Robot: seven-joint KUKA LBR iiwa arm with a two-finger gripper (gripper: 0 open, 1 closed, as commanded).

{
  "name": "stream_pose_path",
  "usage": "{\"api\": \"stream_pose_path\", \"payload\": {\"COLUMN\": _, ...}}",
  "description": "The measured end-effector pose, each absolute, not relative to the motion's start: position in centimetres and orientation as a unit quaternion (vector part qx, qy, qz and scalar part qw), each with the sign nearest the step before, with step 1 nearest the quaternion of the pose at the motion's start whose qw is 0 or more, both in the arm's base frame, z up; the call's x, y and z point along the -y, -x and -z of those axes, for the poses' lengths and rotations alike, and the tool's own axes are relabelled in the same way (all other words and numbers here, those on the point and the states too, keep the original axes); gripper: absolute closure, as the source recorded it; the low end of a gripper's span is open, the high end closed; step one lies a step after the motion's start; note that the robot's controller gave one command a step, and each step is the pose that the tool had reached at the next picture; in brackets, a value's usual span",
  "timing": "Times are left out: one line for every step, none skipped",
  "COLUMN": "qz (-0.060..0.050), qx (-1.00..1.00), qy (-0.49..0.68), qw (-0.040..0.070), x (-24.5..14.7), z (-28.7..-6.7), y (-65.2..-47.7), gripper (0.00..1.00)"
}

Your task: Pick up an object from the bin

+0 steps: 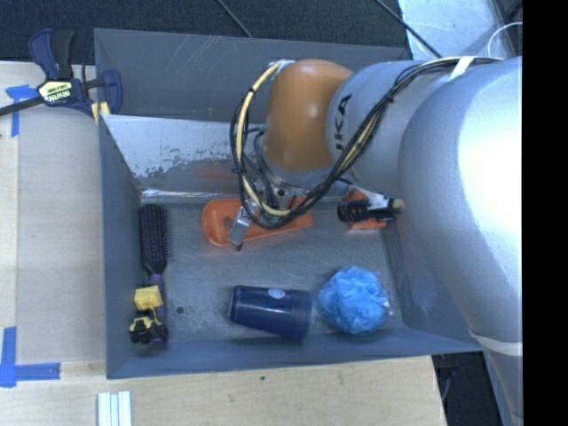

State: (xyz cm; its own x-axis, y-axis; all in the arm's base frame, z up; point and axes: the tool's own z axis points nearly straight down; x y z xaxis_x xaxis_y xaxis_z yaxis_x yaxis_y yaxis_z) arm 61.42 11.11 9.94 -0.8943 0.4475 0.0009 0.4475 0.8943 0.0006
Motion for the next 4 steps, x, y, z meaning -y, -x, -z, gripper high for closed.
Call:
{"api": "stream_pose_path", "payload": {"qz": 0.003, "qx": 1.0, "qy": 0.029, "qw": -0.011, "x": -8.1, "z": -7.3, "y": -54.2, "gripper": 0.0}}
{"api": "stream_pose_path", "payload": {"qz": 0.001, "qx": 0.938, "qy": 0.346, "qw": -0.002, "x": -7.8, "z": -7.0, "y": -59.9, "gripper": 1.0}}
{"api": "stream_pose_path", "payload": {"qz": 0.001, "qx": 0.938, "qy": 0.346, "qw": -0.001, "x": -7.8, "z": -7.0, "y": -59.8, "gripper": 1.0}}
{"api": "stream_pose_path", "payload": {"qz": -0.001, "qx": 0.938, "qy": 0.346, "qw": 0.002, "x": -7.8, "z": -9.4, "y": -59.6, "gripper": 1.0}}
